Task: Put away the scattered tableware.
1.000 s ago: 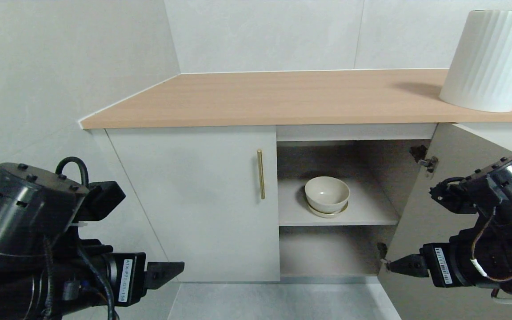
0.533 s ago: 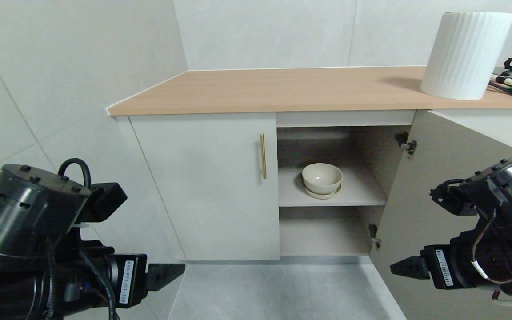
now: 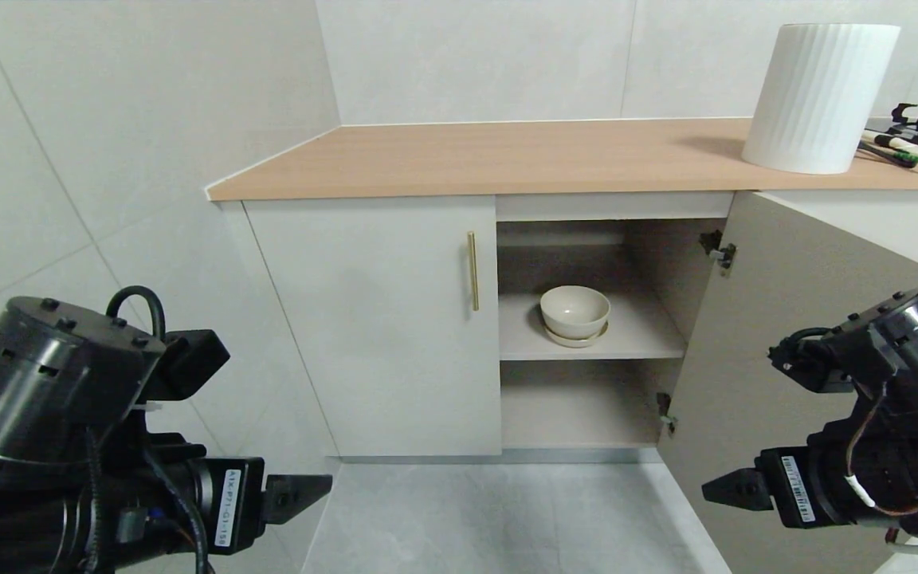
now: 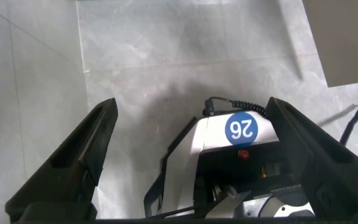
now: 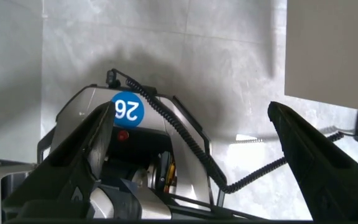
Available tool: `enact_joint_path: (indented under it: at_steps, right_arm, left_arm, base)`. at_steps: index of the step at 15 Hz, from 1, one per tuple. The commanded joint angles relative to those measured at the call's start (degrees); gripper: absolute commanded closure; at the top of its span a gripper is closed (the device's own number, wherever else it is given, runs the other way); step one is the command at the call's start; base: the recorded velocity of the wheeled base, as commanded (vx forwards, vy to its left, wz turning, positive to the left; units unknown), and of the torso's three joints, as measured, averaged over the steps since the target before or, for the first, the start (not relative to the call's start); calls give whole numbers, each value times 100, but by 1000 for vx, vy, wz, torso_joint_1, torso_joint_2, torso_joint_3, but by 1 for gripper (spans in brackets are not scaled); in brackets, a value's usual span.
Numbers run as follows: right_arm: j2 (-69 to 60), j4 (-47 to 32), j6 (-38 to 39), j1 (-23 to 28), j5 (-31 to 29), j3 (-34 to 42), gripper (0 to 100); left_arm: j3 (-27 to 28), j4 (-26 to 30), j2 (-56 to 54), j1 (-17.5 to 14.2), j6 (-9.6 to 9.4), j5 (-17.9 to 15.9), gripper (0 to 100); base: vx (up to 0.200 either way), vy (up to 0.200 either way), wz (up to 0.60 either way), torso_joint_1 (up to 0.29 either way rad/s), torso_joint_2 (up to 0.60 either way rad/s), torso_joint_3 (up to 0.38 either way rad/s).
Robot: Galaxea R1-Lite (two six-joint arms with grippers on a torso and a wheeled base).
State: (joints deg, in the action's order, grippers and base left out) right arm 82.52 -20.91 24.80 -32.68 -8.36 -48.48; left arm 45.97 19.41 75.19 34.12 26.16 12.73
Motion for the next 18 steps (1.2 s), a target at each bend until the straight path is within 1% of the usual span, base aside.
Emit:
enact_joint_path:
  at_steps: [1, 3, 5, 6, 7, 8, 9, 10, 11, 12, 13, 15, 18]
  right_arm:
    - [10, -10, -1, -1, 1, 5, 0]
    - [-8, -36, -1, -1, 1, 14, 0]
    - [-131, -335, -133, -19, 1, 5, 0]
    - [-350, -775, -546, -19, 28, 14, 0]
    - [-544, -1091, -757, -45, 63, 14, 0]
    - [-544, -1091, -757, -45, 63, 14, 0]
    - [-974, -1768, -1161, -195, 63, -3, 0]
    - [-1221, -2084, -1311, -309, 63, -21, 0]
    - [-1326, -2225, -1363, -362, 54, -30, 0]
    - [-1634, -2647, -1478, -432, -16, -109, 0]
    - [-1651, -2655, -1486, -432, -16, -109, 0]
    - [-1968, -3139, -1530, -432, -315, -267, 0]
    - [-2091, -3429, -1522, -397, -588, -390, 0]
  left_arm:
    - [0, 2, 13, -2, 3, 2, 0]
    - [0, 2, 22, -2, 3, 2, 0]
    - [0, 2, 31, -2, 3, 11, 0]
    - [0, 2, 31, -2, 3, 11, 0]
    - [0, 2, 31, -2, 3, 11, 0]
    - [0, 2, 31, -2, 3, 11, 0]
    - [0, 2, 31, -2, 3, 11, 0]
    - [0, 2, 39, -2, 3, 11, 0]
    - [0, 2, 39, -2, 3, 11, 0]
    - [0, 2, 31, -2, 3, 11, 0]
    - [0, 2, 31, -2, 3, 11, 0]
    - [0, 2, 31, -2, -6, 11, 0]
    - [0, 2, 31, -2, 3, 11, 0]
  base:
    - [0, 0, 0, 0, 0, 0]
    - [0, 0, 0, 0, 0, 0]
    - [0, -200, 0, -2, 0, 2]
    - [0, -200, 0, -2, 2, -2]
    - [0, -200, 0, 2, -2, 2]
    - [0, -200, 0, 12, 2, 2]
    - [0, -200, 0, -2, 2, 2]
    - [0, -200, 0, -7, 2, 2]
    - [0, -200, 0, 2, 2, 2]
    - [0, -200, 0, 7, 2, -2]
    - [0, -200, 0, -2, -2, 12]
    - [0, -200, 0, 7, 0, 2]
    - [0, 0, 0, 0, 0, 0]
